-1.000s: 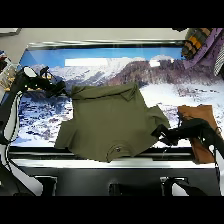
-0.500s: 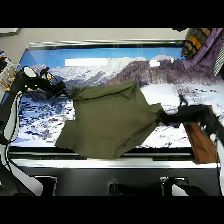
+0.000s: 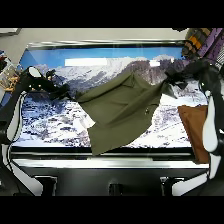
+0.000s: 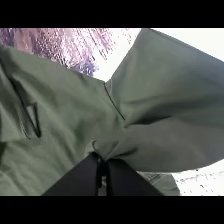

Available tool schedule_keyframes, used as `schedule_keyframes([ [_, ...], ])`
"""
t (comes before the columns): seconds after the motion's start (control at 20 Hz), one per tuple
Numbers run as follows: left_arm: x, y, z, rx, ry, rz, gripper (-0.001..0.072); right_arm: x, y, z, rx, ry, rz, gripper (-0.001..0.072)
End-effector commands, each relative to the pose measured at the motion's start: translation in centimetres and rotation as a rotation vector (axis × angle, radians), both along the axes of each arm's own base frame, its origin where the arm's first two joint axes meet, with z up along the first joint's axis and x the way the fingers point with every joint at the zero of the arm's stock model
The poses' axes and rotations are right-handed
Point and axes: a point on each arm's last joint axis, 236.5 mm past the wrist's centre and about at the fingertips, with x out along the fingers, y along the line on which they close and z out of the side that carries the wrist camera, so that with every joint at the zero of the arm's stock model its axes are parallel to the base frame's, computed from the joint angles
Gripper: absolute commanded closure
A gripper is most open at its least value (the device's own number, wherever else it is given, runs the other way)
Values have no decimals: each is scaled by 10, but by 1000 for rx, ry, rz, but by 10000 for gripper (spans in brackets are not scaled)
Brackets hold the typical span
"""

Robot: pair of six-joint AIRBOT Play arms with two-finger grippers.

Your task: Fold the clothes and pants, and hang the long-sleeved shirts on hangers.

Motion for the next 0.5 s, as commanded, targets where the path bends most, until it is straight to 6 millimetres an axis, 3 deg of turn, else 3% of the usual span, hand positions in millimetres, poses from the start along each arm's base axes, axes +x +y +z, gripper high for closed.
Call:
schedule_keyframes([
  [0.0, -4, -15, -5, 1, 14, -31, 694, 11, 9, -27, 78, 84, -18, 648],
  [0.1, -5, -15, -5, 1, 15, -33, 694, -12, 10, -22, 35, 126, 110, 441],
  [0.2, -4, -12, -4, 1, 13, -26, 693, -49, -1, -7, -29, 182, 283, 400],
  [0.3, -3, -8, -4, 0, 12, -18, 694, -106, -13, -5, -49, 320, 422, 399],
  [0.45, -3, -6, -4, 0, 12, -15, 694, -150, -6, -8, 60, 340, 346, 383],
])
